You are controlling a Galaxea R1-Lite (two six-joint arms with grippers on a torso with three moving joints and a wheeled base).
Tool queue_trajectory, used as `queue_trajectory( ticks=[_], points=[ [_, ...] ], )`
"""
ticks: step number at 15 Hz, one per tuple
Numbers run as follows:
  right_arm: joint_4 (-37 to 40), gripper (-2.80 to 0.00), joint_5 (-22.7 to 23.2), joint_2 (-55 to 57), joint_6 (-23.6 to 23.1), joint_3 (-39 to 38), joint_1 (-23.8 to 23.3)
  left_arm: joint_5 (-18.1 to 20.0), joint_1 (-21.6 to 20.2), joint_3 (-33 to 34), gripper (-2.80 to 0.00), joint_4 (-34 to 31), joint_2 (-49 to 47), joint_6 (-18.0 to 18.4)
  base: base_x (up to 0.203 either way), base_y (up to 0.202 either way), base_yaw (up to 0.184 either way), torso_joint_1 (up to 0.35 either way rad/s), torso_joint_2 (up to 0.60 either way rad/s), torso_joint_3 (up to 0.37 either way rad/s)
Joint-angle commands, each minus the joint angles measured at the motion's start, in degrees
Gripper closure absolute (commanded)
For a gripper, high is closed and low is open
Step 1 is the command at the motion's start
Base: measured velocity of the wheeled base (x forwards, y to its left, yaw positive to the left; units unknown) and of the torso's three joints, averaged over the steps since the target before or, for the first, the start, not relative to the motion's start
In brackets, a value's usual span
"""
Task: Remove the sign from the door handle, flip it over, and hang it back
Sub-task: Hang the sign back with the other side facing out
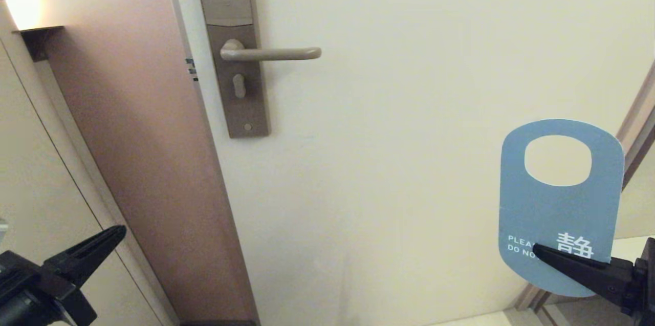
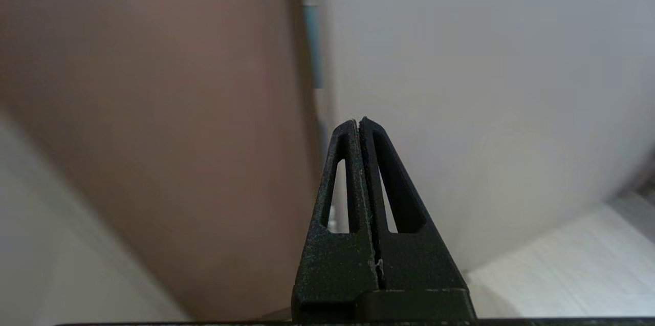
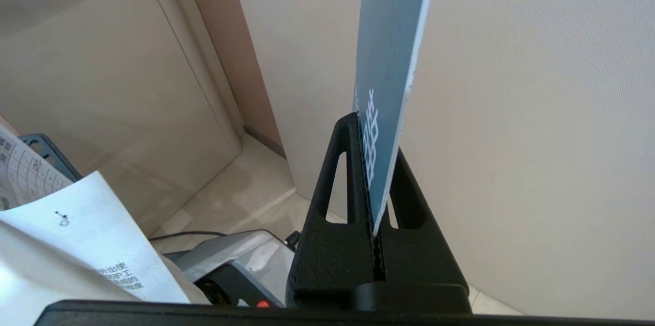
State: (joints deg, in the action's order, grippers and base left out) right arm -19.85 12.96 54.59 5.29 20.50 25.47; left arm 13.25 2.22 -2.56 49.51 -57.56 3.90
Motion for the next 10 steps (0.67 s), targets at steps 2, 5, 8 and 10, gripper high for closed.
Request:
queue_trajectory(
  ticks=[2,5,8,10],
  points=[
    [-0.10,0.00,-1.47,-0.54,0.07,0.15,-0.04,-0.82,-2.03,2.04,0.00,-3.40,8.77,0.06,0.000,0.000,0.000,0.000,0.00,0.000],
    [-0.10,0.00,-2.24,-1.15,0.07,-0.08,-0.01,-1.36,-3.28,2.27,0.00,-16.81,22.97,0.00,0.000,0.000,0.000,0.000,0.00,0.000],
    [-0.10,0.00,-2.35,-1.24,0.07,-0.47,-0.47,-2.22,-3.68,1.28,0.00,-34.39,38.99,-0.02,0.000,0.000,0.000,0.000,0.00,0.000],
    [-0.10,0.00,-2.33,-1.09,0.10,-0.47,-2.77,-5.43,-3.37,0.66,0.00,-44.66,47.41,-0.02,0.000,0.000,0.000,0.000,0.00,0.000]
  ],
)
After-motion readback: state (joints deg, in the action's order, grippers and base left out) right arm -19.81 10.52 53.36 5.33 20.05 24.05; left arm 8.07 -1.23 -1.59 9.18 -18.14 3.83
